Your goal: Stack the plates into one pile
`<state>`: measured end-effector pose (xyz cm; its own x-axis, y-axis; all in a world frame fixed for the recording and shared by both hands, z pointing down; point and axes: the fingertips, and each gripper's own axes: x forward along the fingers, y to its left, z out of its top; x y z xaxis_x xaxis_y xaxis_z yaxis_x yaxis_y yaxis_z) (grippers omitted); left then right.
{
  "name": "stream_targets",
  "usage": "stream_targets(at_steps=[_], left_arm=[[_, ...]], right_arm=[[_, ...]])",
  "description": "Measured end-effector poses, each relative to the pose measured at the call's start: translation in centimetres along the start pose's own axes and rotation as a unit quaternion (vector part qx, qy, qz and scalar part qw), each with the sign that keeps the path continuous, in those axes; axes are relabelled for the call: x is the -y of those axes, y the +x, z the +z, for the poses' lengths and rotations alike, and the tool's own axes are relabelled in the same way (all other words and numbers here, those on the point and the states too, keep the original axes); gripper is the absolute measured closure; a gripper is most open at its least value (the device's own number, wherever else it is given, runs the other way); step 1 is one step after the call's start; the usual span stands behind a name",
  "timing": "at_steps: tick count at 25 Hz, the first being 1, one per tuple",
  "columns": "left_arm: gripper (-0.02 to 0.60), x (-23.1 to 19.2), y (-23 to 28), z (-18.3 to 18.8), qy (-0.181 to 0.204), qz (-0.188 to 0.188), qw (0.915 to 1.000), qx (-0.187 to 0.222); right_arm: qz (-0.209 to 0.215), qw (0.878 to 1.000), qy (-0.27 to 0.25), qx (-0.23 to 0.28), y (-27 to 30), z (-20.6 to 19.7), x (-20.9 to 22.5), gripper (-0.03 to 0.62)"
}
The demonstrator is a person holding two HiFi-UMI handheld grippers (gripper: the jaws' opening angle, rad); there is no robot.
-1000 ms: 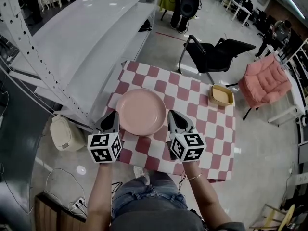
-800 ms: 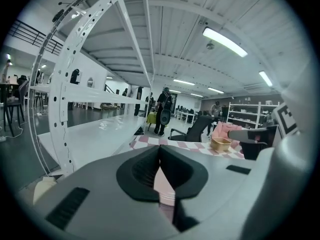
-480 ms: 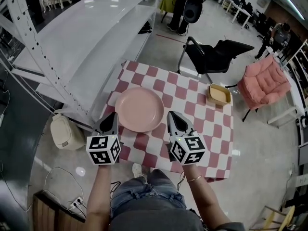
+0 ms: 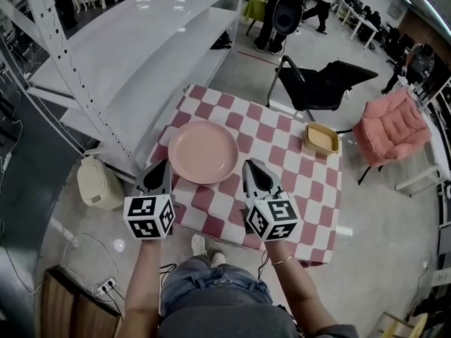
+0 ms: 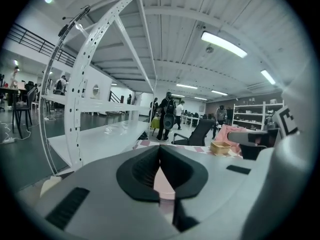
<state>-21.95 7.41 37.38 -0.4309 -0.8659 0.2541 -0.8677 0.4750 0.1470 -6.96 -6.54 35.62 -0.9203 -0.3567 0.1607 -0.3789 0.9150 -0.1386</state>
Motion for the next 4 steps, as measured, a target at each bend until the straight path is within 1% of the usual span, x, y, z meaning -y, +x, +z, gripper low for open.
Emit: stream_targets(at_steps=[4], left_arm=[[0.565, 1.20, -1.35, 0.02, 0.008, 0.006, 0.9999, 0.005]], right_arm=[[-0.001, 1.000, 0.007, -0.008, -1.34, -0.82, 0.59, 0.586]])
